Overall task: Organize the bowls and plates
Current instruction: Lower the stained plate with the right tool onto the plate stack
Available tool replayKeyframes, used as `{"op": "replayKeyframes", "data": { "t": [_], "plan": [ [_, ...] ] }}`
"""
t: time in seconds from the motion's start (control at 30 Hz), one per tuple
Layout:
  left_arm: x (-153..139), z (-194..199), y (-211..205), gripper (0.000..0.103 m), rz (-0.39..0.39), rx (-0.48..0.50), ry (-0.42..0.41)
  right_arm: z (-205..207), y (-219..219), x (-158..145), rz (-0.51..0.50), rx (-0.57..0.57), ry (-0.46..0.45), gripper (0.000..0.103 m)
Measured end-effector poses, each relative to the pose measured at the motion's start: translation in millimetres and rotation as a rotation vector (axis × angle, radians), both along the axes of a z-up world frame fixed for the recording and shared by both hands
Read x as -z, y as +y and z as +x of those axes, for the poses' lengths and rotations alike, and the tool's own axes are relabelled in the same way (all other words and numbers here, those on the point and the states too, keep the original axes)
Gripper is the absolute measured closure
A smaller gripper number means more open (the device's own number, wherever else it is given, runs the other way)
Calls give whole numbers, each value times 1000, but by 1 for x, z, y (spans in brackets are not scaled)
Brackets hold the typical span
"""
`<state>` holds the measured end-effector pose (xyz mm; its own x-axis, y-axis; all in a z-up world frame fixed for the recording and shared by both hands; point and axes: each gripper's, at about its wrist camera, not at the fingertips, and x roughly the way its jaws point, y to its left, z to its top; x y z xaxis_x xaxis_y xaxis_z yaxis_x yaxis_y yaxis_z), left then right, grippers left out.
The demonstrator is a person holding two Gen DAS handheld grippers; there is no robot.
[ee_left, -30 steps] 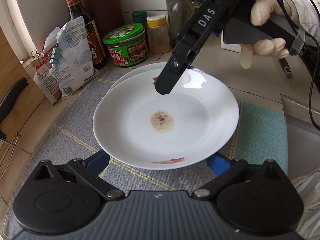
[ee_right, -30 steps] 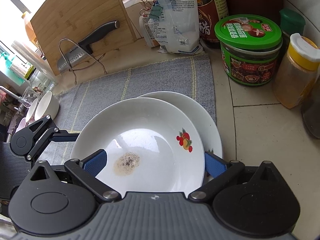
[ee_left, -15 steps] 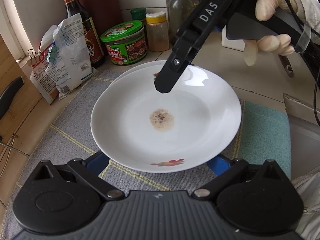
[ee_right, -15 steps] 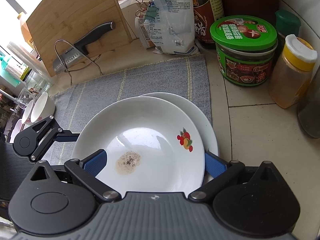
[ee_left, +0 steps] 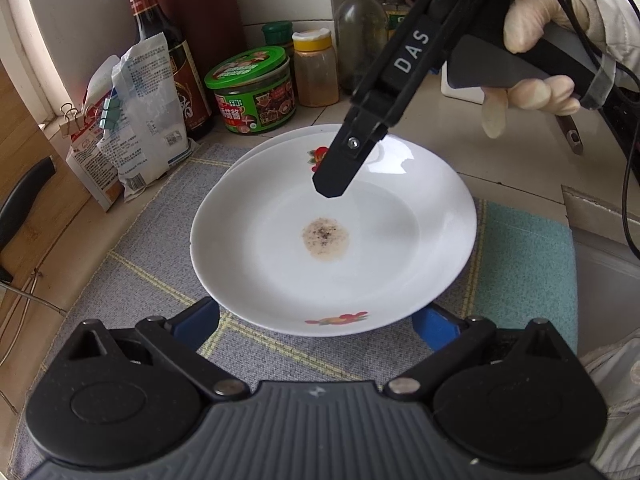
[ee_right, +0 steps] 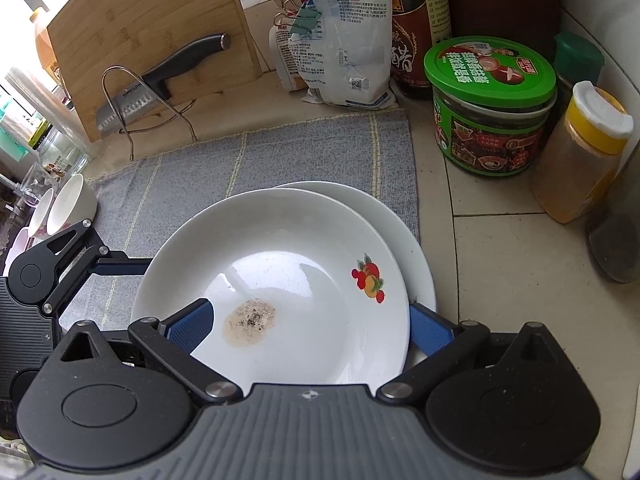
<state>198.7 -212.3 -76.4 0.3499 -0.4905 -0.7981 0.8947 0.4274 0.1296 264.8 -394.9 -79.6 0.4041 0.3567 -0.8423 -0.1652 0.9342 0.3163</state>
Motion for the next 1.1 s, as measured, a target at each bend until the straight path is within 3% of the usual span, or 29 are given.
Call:
{"op": "replayKeyframes", "data": {
  "t": [0.5, 1.1],
  "plan": [
    [3, 1, -4, 1, 20, 7, -22, 0, 11, -1, -69, -17, 4, 0],
    [1, 0, -1, 1, 2, 2, -28, -7, 9, -6, -72, 2, -23, 0]
  ]
}}
